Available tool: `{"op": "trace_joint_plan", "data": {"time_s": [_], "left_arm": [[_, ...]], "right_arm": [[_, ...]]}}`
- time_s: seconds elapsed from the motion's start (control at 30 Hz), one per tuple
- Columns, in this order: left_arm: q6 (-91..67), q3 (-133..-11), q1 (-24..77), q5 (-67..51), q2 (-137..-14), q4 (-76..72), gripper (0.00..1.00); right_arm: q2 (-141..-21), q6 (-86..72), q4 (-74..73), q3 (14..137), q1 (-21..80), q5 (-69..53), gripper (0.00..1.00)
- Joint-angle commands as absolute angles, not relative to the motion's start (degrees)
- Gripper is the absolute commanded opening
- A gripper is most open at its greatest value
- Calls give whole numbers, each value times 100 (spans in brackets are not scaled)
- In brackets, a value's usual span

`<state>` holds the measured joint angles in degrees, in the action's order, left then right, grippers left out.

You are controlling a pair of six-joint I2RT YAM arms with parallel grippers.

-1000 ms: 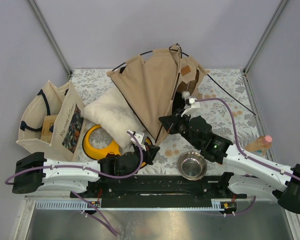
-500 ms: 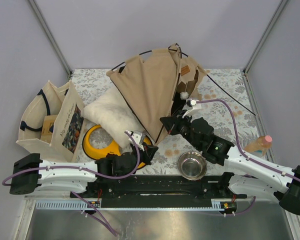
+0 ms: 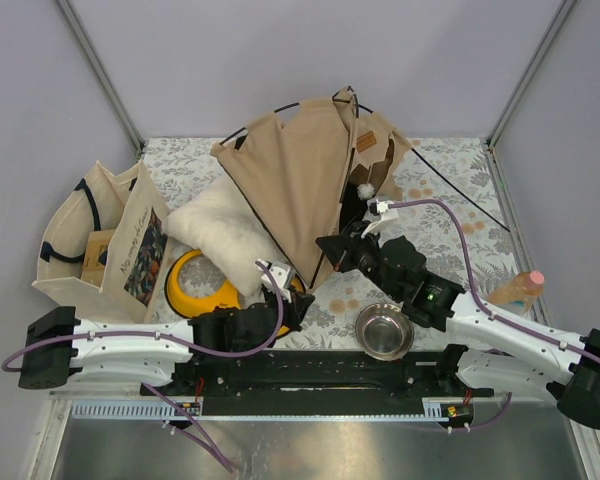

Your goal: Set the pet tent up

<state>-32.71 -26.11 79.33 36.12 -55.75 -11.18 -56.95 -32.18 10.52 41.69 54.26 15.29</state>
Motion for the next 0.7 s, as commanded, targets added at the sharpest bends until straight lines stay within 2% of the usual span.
{"op": "trace_joint_plan", "data": {"time_s": [0.0, 0.67], "left_arm": [[-3068, -2882, 8200, 2690, -5809, 246, 0], [-3103, -3472, 8200, 2909, -5897, 633, 0]], "right_arm": [[-5713, -2803, 2408, 4210, 5115, 2391, 0], [-5572, -2566, 2074, 3709, 5124, 1284, 0]]}}
